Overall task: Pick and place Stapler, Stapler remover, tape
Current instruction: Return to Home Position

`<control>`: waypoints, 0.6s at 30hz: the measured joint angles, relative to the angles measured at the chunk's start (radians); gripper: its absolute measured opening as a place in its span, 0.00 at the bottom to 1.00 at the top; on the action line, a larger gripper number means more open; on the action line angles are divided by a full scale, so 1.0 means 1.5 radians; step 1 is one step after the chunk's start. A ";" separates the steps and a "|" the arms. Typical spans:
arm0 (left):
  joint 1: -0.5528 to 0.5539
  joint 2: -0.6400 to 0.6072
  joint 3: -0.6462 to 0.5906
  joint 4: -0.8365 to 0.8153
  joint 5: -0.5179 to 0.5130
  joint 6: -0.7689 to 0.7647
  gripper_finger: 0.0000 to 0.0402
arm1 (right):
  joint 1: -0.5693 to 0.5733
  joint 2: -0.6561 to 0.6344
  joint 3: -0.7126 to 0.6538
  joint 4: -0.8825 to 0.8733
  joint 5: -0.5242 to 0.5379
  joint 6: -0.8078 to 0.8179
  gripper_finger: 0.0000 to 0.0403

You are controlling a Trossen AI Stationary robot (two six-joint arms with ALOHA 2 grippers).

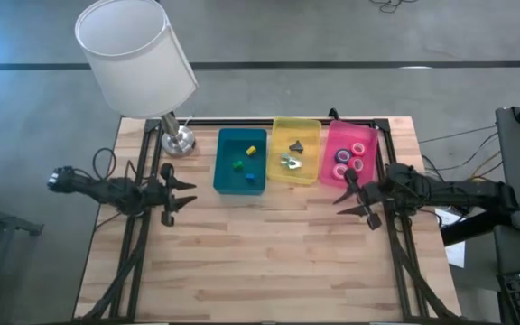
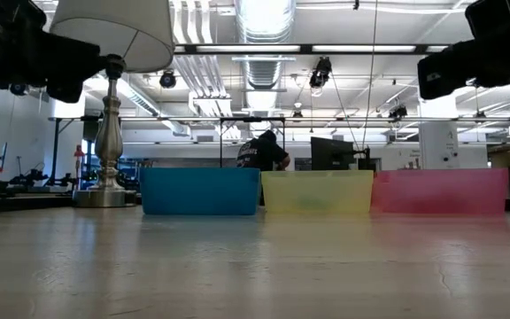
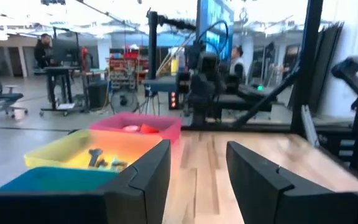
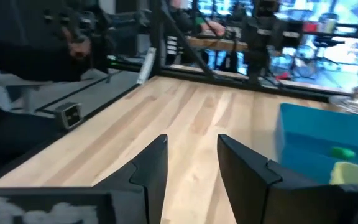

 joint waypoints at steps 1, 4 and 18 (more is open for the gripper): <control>0.003 -0.007 0.000 -0.013 0.000 0.003 0.40 | -0.005 0.000 -0.009 0.017 -0.018 0.000 0.33; 0.011 -0.027 0.000 -0.048 -0.001 0.013 0.40 | -0.017 0.000 -0.036 0.068 -0.059 0.000 0.32; 0.015 -0.013 -0.001 -0.057 0.007 0.041 0.40 | -0.027 0.006 -0.079 0.111 -0.067 -0.028 0.33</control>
